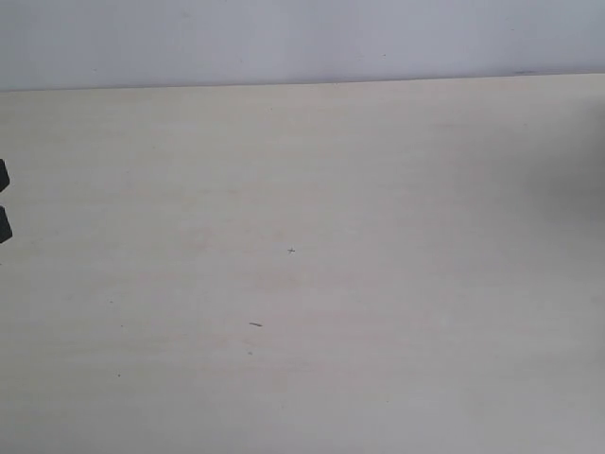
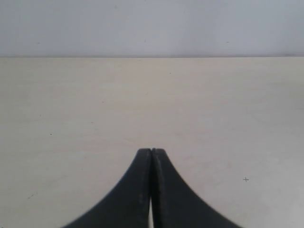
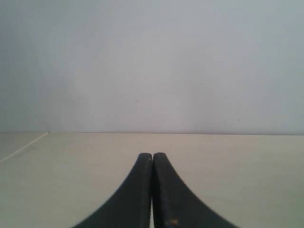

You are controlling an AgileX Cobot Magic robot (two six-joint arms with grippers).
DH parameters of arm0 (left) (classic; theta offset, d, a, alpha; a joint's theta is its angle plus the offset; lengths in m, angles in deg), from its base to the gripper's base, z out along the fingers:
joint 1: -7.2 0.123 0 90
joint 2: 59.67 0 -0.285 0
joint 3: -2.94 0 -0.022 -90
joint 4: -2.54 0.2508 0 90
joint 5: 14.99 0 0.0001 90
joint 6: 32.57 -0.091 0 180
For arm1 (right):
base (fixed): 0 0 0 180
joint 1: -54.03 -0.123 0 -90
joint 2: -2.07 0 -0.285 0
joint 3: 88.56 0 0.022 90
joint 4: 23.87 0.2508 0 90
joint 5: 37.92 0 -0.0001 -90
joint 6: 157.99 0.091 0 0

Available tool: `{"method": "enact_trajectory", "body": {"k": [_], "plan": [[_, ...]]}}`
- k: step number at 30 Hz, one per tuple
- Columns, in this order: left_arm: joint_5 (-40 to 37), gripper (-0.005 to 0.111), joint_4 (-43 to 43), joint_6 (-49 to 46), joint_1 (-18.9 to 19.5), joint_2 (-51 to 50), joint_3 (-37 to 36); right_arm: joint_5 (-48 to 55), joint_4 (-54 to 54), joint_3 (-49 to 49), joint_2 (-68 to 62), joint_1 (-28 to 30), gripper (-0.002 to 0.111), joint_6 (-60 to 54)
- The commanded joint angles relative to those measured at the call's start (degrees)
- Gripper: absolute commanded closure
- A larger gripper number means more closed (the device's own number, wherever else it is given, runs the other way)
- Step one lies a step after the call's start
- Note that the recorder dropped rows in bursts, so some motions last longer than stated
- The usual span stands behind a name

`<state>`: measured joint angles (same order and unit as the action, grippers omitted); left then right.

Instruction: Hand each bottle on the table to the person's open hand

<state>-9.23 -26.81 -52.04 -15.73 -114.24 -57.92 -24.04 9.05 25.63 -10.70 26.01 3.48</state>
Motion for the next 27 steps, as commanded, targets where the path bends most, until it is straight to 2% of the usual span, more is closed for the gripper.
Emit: {"method": "enact_trajectory", "body": {"k": [1,27], "plan": [[-0.37,0.107,0.28,0.67,0.18,0.13,-0.31,-0.11,0.14,-0.25,0.18,0.00,0.108,-0.24],[-1.13,0.107,0.46,1.98,0.18,0.13,-0.31,-0.11,0.14,-0.25,0.18,0.00,0.108,-0.24]]}}
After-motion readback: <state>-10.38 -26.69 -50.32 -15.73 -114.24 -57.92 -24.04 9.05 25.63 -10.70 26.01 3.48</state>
